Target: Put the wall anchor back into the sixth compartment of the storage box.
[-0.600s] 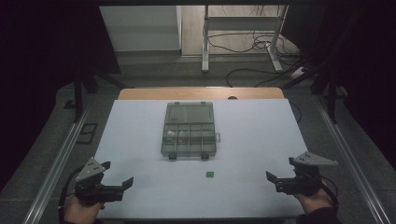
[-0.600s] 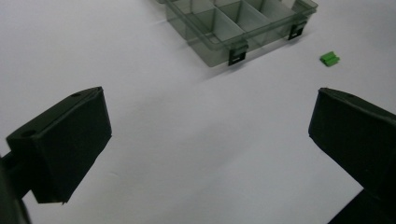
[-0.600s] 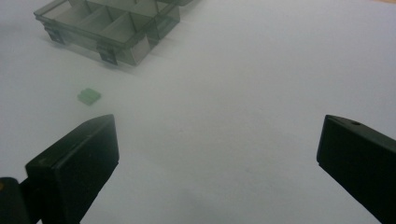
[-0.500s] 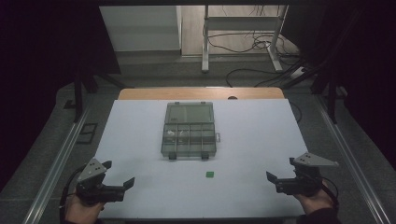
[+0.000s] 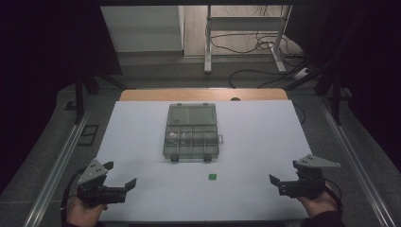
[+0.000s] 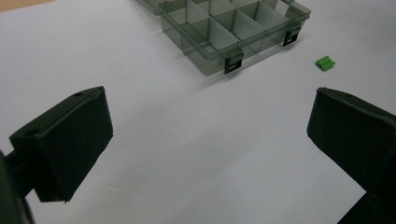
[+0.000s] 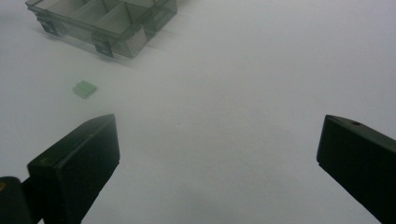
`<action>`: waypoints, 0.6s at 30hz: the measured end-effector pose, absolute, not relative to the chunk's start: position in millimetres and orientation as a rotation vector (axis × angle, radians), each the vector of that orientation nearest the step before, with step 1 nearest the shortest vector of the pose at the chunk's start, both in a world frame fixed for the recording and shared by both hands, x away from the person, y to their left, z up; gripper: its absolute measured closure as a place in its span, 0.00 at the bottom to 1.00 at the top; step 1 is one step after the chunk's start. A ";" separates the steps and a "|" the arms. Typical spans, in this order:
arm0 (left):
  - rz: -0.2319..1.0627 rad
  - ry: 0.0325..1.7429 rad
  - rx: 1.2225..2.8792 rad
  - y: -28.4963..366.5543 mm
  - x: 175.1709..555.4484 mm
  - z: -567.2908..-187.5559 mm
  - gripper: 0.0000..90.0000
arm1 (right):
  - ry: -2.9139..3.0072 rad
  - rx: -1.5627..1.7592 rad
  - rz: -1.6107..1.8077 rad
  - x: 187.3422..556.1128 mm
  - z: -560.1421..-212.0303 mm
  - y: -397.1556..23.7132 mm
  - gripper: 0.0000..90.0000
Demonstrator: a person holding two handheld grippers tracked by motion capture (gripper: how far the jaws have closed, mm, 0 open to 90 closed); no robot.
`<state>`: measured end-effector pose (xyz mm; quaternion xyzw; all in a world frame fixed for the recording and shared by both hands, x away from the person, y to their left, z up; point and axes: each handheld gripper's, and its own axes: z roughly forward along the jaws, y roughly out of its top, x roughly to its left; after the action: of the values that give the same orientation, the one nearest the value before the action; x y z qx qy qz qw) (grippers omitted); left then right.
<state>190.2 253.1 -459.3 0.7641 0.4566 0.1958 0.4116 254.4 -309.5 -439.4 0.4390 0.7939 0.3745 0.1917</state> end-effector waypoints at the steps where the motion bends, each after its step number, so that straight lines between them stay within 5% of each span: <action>1: 0.491 1.150 1.923 253.1 190.2 -459.3 0.01 | 2.230 1.233 1.051 254.4 -439.4 -309.4 0.00; 18: 0.427 1.130 1.914 253.8 192.7 -459.6 0.03 | 2.271 1.174 1.002 255.6 -441.9 -300.4 0.00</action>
<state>192.7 253.8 -459.6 0.7654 0.4520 0.1707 0.4251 255.6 -300.4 -441.9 0.4192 0.8110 0.3577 0.1965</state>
